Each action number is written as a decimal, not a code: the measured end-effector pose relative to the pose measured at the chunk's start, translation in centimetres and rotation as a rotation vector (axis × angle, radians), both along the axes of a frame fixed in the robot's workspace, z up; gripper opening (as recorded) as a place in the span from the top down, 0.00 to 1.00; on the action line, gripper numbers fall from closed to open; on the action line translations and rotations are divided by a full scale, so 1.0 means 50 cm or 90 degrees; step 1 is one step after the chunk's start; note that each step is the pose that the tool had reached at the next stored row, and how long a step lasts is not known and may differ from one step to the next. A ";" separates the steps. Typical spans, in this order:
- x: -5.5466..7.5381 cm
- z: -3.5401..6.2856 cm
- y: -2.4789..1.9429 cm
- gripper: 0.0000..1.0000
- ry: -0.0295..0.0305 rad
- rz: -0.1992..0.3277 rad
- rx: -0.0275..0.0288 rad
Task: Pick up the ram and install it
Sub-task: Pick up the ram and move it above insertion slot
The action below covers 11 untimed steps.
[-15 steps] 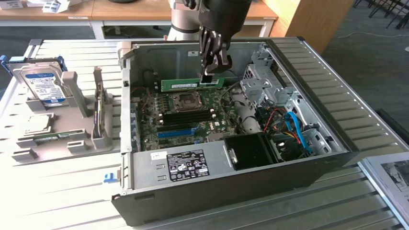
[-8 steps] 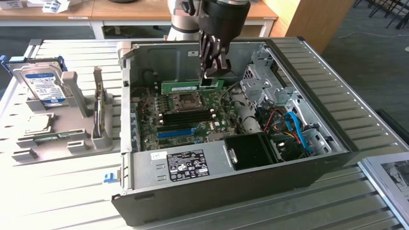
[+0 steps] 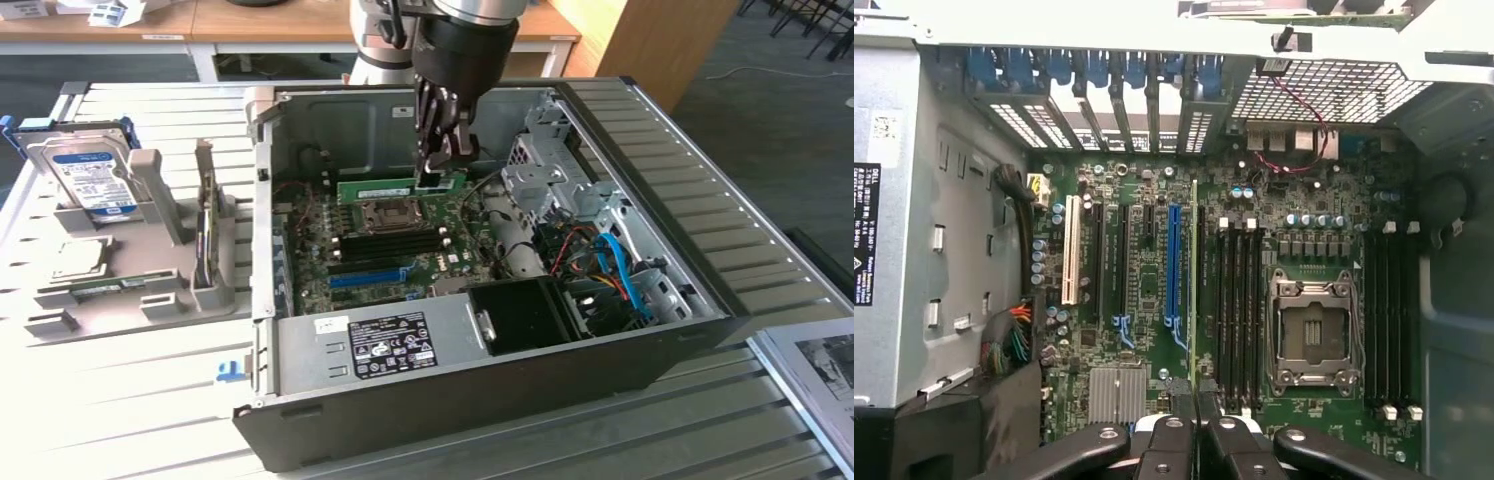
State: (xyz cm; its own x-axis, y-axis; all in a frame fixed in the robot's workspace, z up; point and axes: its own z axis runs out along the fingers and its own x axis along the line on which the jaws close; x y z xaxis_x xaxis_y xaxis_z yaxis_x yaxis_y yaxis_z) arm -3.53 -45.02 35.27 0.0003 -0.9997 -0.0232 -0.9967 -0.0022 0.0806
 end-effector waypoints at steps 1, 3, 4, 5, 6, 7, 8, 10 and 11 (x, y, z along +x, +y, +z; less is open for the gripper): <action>0.000 0.000 0.0000 0.88 0.0000 0.000 0.0000; 0.000 0.000 -0.0001 0.88 0.0000 0.000 0.0000; 0.000 0.000 -0.0001 0.88 0.0000 0.000 0.0000; 0.000 0.000 -0.0001 0.88 0.0000 0.000 0.0000; 0.000 0.000 0.0000 0.88 0.0000 0.000 0.0000; 0.000 0.000 -0.0001 0.88 0.0000 0.000 0.0001; 0.000 0.000 0.0000 0.88 0.0000 0.000 0.0001; 0.000 -0.001 0.0015 0.88 -0.0001 0.000 0.0006; 0.000 -0.001 0.0028 0.88 0.0000 0.000 0.0006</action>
State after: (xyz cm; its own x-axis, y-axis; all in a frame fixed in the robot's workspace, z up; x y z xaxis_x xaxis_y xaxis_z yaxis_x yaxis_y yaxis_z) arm -3.53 -44.88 35.22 0.0002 -0.9997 -0.0241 -0.9967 -0.0022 0.0805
